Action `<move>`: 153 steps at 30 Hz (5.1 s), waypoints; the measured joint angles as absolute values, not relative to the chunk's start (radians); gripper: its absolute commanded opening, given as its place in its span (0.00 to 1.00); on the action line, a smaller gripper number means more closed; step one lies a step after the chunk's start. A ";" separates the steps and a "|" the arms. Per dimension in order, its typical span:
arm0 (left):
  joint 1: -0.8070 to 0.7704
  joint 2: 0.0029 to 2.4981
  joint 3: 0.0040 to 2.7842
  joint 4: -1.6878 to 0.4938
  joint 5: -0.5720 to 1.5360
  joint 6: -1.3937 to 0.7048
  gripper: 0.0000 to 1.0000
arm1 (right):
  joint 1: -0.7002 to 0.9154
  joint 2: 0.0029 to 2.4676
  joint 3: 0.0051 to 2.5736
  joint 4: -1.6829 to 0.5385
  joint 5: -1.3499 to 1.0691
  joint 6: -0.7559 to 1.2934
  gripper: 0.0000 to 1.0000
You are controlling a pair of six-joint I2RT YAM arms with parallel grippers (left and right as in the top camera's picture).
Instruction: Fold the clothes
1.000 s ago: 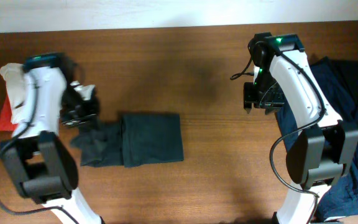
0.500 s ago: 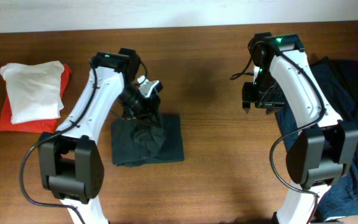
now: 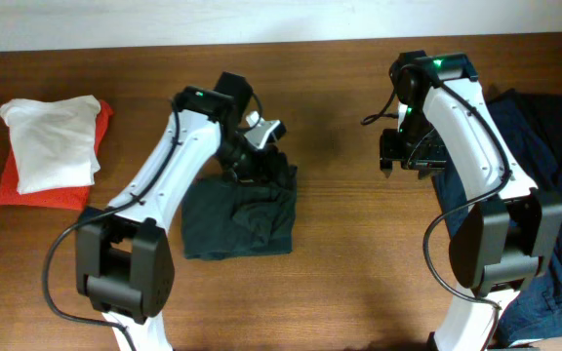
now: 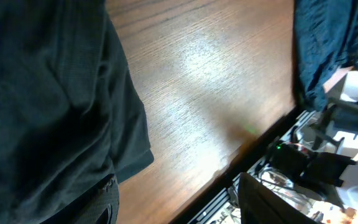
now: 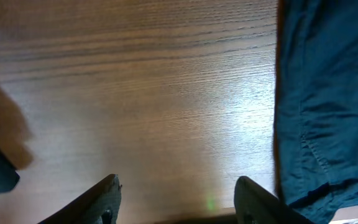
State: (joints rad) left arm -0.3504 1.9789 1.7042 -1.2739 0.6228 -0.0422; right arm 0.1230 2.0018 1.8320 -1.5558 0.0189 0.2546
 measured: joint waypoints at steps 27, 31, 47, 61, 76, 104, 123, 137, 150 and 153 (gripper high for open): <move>0.092 1.981 1.324 -0.956 0.437 -0.020 0.73 | 0.795 2.118 1.695 -1.190 -0.131 0.215 0.04; 0.092 1.981 1.323 -0.956 0.436 -0.020 0.73 | 0.745 2.110 1.692 -1.324 -0.049 0.313 0.04; 0.092 1.981 1.320 -0.956 0.435 -0.020 0.74 | 0.807 2.103 1.770 -1.053 -0.126 0.200 0.49; 0.092 1.981 1.320 -0.956 0.433 -0.020 0.74 | 0.807 2.144 1.768 -1.331 0.064 0.337 0.04; 0.092 1.981 1.324 -0.961 0.417 -0.020 0.72 | 0.797 2.144 1.768 -1.595 0.138 0.629 0.16; 0.070 2.000 1.239 -1.144 0.205 -0.031 0.39 | 0.471 2.068 1.473 -0.918 -0.120 0.236 0.28; -0.070 2.175 1.399 -0.698 0.899 0.274 0.29 | 0.433 2.019 2.109 -1.529 0.045 0.176 0.29; 0.258 2.115 1.882 -1.069 0.612 0.274 0.00 | 0.353 2.019 2.109 -1.555 0.094 0.185 0.29; 0.550 2.014 1.894 -0.820 0.362 0.274 0.01 | 0.342 2.019 2.109 -1.579 0.089 0.186 0.29; 0.560 2.067 1.894 -0.724 0.316 0.262 0.02 | 0.342 2.019 2.109 -1.580 0.086 0.188 0.30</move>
State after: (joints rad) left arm 0.5598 2.0674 1.8942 -0.7242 0.3164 0.2615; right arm 0.3424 2.0186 2.1086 -1.5803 0.0856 0.1879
